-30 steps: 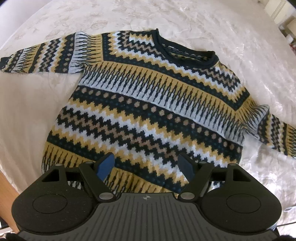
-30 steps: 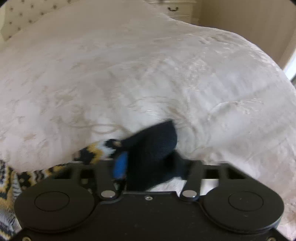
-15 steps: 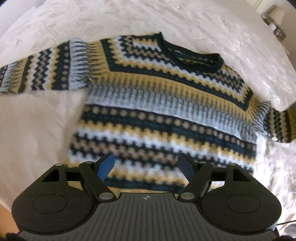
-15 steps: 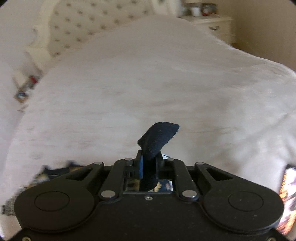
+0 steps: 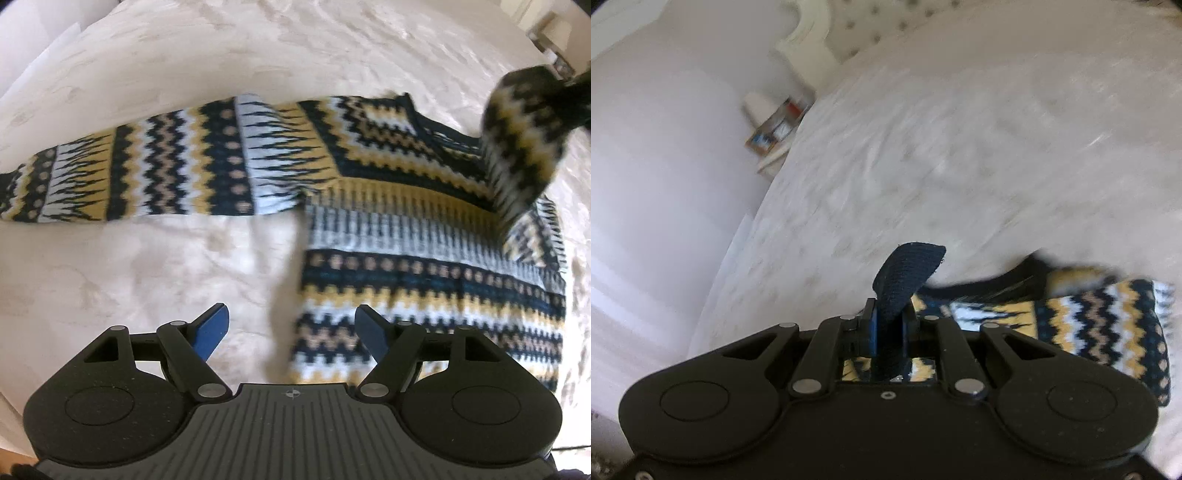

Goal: Fold small clothes
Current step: 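Carry the held sleeve across the sweater body and lay the cuff down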

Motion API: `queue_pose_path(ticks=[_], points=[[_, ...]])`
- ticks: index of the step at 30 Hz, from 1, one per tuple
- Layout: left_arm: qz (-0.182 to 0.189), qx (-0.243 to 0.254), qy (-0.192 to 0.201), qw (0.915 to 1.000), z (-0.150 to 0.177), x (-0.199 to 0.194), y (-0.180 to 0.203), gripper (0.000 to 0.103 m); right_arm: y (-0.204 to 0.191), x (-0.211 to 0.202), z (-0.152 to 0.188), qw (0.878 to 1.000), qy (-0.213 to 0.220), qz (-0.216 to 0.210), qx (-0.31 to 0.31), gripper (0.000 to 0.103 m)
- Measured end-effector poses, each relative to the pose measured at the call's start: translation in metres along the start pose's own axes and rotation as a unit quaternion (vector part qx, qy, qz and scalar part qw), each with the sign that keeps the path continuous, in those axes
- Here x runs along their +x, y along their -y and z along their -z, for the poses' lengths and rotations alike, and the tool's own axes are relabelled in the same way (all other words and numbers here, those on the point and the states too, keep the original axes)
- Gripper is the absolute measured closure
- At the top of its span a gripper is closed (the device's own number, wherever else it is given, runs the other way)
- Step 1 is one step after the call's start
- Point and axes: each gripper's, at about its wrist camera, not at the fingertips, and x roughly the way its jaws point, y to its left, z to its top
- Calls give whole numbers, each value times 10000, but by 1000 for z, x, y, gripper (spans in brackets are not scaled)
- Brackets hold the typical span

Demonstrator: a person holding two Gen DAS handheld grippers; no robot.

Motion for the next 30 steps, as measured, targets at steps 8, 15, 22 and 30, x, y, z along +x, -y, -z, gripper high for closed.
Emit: queue_pose_path(ticks=[8,15,22,30], points=[[-1,-169,25,9999,-1,4,-22,29,-36,70,45,9964,-653,237,-476,73],[67,-217,190,9996,-12,8,-9,29,-22,63,60,9968,-635,-53,-490,43],[146,-40,437,9989,-31,22,30,29,35,33,54,9968,-474,518,-376,43],[301,279,710,9966,-55,57,81,29,128,-15,53,9843,-259,1741,105,43]])
